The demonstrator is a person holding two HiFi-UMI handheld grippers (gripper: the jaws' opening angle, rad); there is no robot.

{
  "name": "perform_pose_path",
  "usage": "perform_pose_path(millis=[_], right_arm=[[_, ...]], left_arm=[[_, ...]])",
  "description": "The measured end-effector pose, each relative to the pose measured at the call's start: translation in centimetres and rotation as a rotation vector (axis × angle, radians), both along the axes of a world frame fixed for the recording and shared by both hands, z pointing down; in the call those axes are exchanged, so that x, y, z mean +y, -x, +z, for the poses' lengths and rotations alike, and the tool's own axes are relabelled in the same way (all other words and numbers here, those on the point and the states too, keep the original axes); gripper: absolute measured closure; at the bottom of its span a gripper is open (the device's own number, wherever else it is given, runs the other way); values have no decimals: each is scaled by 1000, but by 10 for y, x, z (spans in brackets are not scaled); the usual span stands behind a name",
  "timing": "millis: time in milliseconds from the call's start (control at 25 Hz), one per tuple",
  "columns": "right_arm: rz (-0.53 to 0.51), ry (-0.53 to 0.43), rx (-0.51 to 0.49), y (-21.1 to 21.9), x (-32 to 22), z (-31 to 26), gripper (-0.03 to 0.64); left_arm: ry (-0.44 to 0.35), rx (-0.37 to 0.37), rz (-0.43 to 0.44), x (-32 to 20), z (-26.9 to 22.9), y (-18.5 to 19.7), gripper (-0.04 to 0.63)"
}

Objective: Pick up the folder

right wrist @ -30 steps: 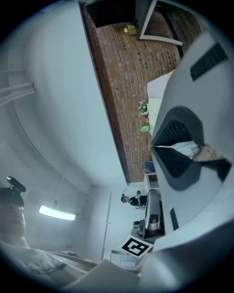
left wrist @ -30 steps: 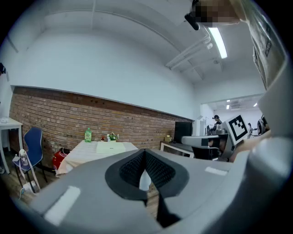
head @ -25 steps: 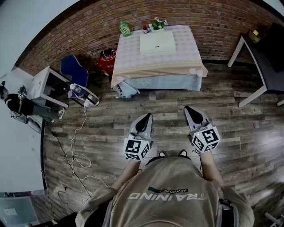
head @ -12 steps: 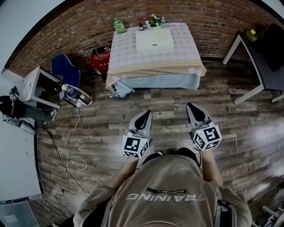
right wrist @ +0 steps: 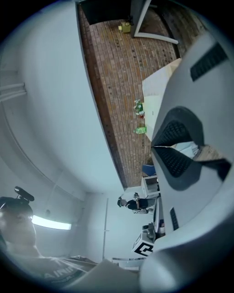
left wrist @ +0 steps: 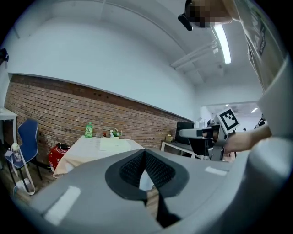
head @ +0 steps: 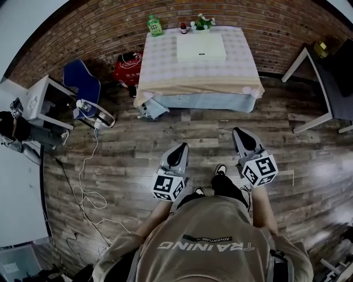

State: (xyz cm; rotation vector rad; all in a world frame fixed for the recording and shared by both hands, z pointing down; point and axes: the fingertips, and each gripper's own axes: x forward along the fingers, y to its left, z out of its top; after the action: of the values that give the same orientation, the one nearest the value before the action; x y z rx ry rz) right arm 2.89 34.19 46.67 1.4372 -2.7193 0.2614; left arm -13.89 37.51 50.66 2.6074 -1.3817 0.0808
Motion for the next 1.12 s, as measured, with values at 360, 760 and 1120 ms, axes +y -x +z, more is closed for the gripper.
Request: perform_pose_path(millis=[360,760,1120], right_arm=[[-24,2,-15,-35,-81,10,604],[-103,27,-34,-60,-166,27,604],[-144,67,-45,-56,-209,40,604]], left_arm=[[44,-22,14,-65,-3,-47,589],[102,3,-8,-146,-2,-97,589],[121,-18,-58,-193,2,-97,589]])
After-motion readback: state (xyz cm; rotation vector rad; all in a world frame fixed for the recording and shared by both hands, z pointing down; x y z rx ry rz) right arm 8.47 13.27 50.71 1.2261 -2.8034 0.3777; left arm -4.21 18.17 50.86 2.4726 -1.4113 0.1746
